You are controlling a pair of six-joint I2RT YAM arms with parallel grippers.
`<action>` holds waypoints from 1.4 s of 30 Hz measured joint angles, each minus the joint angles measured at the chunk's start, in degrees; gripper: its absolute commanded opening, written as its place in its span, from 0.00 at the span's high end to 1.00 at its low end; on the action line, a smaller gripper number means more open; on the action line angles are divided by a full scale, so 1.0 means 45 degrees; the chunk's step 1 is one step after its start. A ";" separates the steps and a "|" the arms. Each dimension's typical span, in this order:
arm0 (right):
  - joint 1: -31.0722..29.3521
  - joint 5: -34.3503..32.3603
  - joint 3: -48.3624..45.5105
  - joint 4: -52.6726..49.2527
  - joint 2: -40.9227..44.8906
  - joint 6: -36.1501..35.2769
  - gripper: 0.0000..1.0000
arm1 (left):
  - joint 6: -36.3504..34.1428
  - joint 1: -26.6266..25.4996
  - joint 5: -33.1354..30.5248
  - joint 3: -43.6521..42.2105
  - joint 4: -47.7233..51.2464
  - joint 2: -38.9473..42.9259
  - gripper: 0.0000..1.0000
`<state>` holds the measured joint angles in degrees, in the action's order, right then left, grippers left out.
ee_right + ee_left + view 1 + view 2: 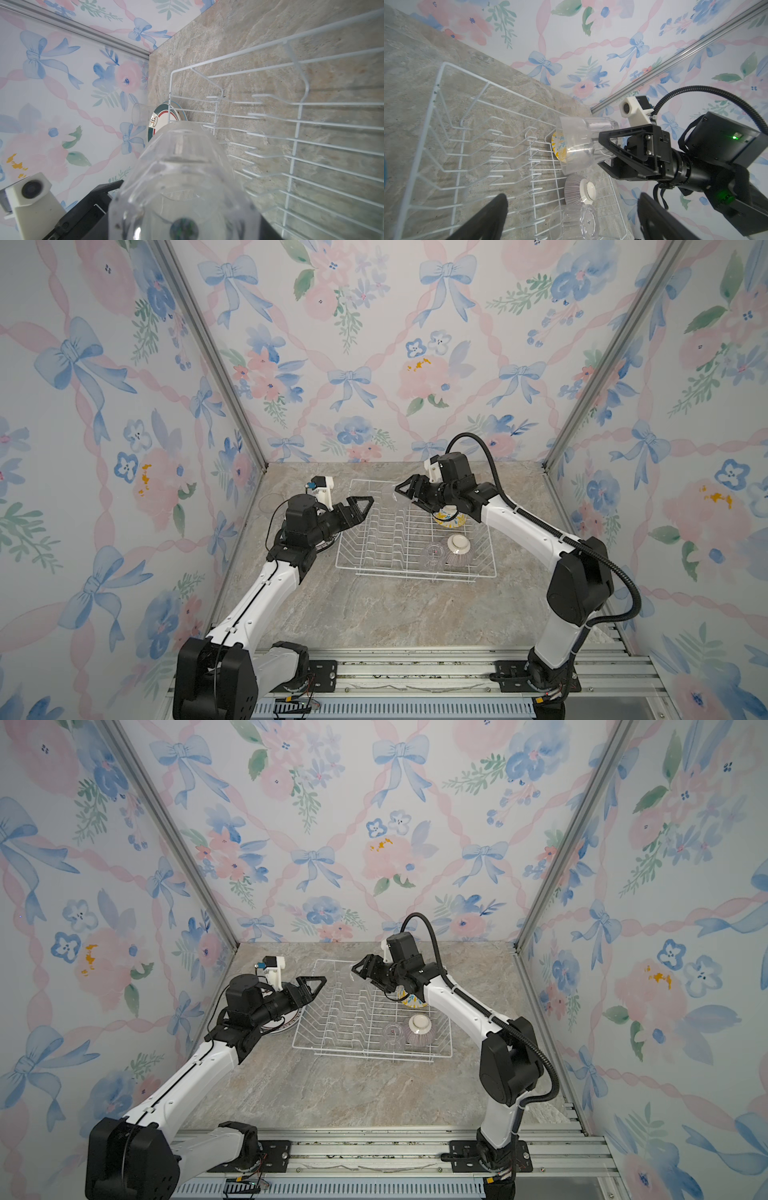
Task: Unload the mixed dishes from the dish rack
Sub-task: 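Hold the glass up with the right gripper while the left gripper grasps it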
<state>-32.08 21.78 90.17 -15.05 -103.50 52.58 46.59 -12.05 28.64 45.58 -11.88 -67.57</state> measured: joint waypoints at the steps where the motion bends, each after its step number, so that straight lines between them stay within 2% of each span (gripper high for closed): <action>1: 0.0010 0.0136 0.0015 0.0136 0.0000 0.0189 0.51 | 0.0024 -0.0073 0.0053 0.0097 -0.0253 -0.0223 0.04; 12: 0.0204 0.1175 0.0039 0.1710 0.0010 0.1923 0.51 | 0.0189 -0.0821 0.1064 0.1447 -0.2769 -0.2759 0.23; 26: 0.0311 0.2229 -0.0461 0.3002 0.0593 0.3283 0.49 | 0.0389 -0.1399 0.1846 0.1525 -0.5241 -0.3706 0.46; 31: 0.0306 0.2657 -0.0724 0.3419 0.0593 0.3721 0.48 | 0.0505 -0.1399 0.1836 0.1807 -0.5897 -0.3871 0.66; 34: 0.0311 0.2730 -0.0763 0.3721 0.0597 0.3934 0.47 | 0.0743 -0.1399 0.1953 0.1923 -0.6115 -0.3954 1.00; 40: 0.0427 0.2686 -0.0855 0.4274 0.0763 0.4425 0.45 | 0.1112 -0.1569 0.2283 0.2210 -0.6776 -0.4065 1.00; 42: 0.0432 0.2676 -0.0937 0.4342 0.0782 0.4464 0.41 | 0.1112 -0.1579 0.2273 0.2205 -0.6771 -0.4070 1.00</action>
<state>-30.13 33.82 85.95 4.49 -99.98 72.66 51.59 -19.16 38.87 55.51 -42.35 -85.89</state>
